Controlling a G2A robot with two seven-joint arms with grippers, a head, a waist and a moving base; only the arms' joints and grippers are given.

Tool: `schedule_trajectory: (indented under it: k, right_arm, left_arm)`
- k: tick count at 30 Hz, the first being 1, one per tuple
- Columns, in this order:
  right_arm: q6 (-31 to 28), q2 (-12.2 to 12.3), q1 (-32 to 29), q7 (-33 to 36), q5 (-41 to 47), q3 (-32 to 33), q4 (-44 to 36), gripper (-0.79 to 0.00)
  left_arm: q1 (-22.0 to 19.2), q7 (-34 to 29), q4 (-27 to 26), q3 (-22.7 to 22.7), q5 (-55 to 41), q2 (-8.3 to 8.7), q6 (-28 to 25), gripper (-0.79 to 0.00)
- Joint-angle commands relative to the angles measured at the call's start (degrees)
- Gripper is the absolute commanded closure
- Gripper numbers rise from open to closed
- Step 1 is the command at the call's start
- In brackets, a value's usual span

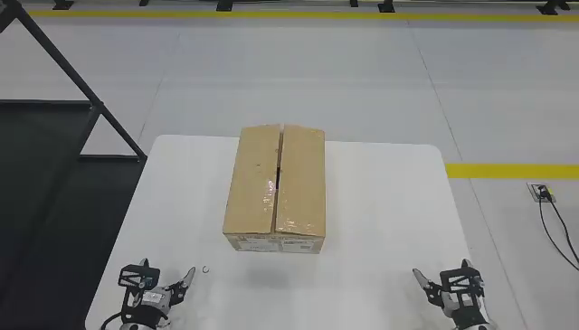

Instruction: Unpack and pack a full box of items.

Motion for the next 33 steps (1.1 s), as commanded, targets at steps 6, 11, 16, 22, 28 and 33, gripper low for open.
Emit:
schedule_trajectory:
  k: [6, 11, 16, 22, 28, 33]
  right_arm:
    - [0.00, 0.00, 0.00, 0.00, 0.00, 0.00, 0.00, -0.785]
    - [-1.71, -0.06, 0.09, -1.04, -0.28, -0.22, -1.24, -0.785]
    - [-2.93, -0.12, -0.23, -1.13, -0.50, -0.09, -4.72, -0.785]
    - [-5.07, -0.16, -0.61, -0.45, -0.58, -0.22, -10.57, -0.785]
    - [-3.46, -0.33, -1.36, -0.83, -2.29, -0.96, -14.43, -0.785]
    - [-3.46, -0.33, -1.36, -0.83, -2.29, -0.96, -14.43, -0.785]
  left_arm:
    - [-0.10, 0.27, -0.23, 0.03, -0.35, -0.01, -0.34, -0.785]
    - [-1.01, 1.52, 0.11, -1.84, -5.32, -0.08, -2.99, -0.785]
    - [-2.63, 1.55, -0.70, -3.77, -8.00, -0.05, -4.71, -0.785]
    - [-3.66, 1.95, -3.51, -5.31, -9.65, -0.06, -6.15, -0.785]
    - [-2.17, 1.83, -5.87, -6.87, -14.14, -0.09, -9.00, -0.785]
    - [-2.17, 1.83, -5.87, -6.87, -14.14, -0.09, -9.00, -0.785]
